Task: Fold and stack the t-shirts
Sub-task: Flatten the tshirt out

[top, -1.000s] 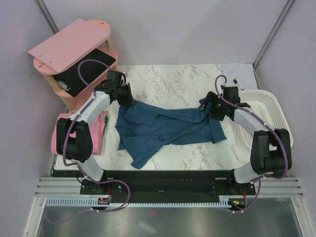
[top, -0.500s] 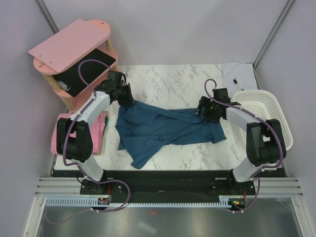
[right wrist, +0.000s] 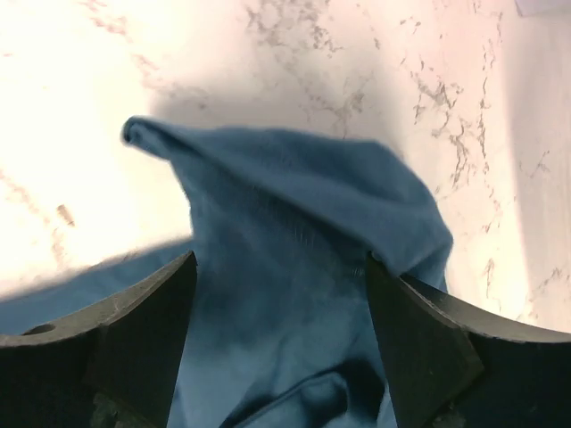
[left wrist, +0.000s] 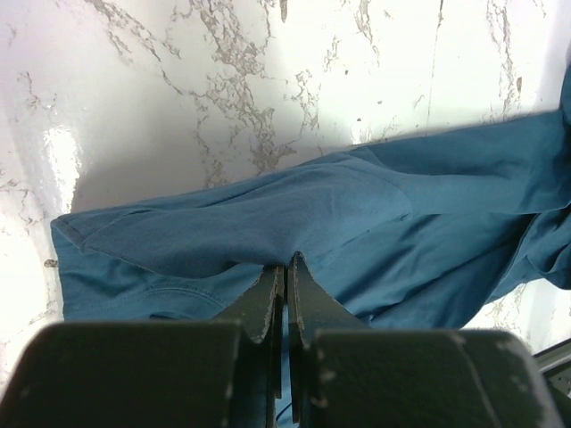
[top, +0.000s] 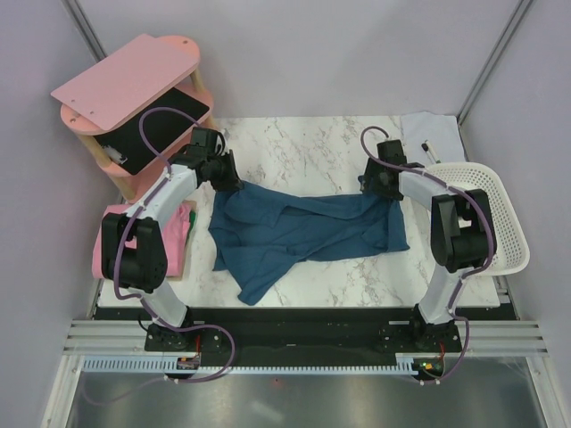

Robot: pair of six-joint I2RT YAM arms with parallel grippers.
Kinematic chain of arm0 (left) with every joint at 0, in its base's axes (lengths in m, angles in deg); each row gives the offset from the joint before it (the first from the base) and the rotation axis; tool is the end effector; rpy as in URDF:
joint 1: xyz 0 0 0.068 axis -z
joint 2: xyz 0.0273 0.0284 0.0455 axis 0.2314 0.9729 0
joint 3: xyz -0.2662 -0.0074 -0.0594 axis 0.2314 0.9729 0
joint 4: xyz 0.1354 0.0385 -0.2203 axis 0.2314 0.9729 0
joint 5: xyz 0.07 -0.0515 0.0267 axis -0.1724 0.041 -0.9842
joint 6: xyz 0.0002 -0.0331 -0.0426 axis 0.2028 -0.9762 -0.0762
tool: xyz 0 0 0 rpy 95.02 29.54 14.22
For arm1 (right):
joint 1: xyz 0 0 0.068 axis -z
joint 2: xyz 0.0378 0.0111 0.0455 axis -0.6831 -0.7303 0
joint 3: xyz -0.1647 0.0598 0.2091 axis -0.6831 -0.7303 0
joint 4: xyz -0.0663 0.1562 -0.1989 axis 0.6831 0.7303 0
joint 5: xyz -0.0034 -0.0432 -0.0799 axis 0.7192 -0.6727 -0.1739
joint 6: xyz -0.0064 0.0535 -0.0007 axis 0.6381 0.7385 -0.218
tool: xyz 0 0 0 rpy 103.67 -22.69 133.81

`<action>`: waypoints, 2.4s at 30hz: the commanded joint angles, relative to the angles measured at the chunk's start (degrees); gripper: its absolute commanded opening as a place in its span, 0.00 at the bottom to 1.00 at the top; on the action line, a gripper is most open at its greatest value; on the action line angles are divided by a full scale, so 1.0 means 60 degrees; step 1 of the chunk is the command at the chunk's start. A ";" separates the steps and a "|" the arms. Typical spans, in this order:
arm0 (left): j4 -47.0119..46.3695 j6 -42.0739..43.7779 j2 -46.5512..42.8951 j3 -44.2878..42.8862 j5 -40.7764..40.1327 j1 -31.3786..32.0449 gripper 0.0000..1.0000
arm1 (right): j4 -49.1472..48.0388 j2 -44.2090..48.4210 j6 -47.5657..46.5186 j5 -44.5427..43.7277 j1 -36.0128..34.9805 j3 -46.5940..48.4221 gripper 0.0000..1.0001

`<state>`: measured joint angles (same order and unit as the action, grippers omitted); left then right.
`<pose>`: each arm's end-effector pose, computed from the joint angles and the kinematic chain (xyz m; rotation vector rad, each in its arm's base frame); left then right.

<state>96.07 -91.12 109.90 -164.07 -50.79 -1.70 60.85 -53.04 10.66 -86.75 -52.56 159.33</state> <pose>0.3595 -0.0829 0.2605 -0.1125 2.5218 -0.5385 0.3836 0.0580 0.1860 0.3757 2.4759 0.0279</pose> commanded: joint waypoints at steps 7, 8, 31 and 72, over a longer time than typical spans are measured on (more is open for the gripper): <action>0.0289 0.0612 -0.0520 0.0015 0.0186 -0.0321 0.02 | -0.0189 -0.0815 -0.0505 0.0475 0.0026 0.0767 0.25; 0.0319 0.0627 -0.0550 0.0015 0.0157 -0.0350 0.02 | -0.0379 -0.0610 -0.0577 0.0593 0.0026 0.0694 0.13; 0.1154 0.0715 -0.1136 0.0997 -0.0605 -0.0453 0.02 | 0.0557 0.3393 -0.0431 -0.0125 0.0085 -0.1008 0.98; 0.1154 0.0920 -0.0770 0.0938 -0.0283 -0.0453 0.02 | 0.3341 -0.3331 -0.2892 -0.2350 -0.1292 0.4853 0.70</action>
<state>102.89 -87.86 105.31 -158.11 -53.39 -4.06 83.38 -71.55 -6.63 -99.97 -60.21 185.37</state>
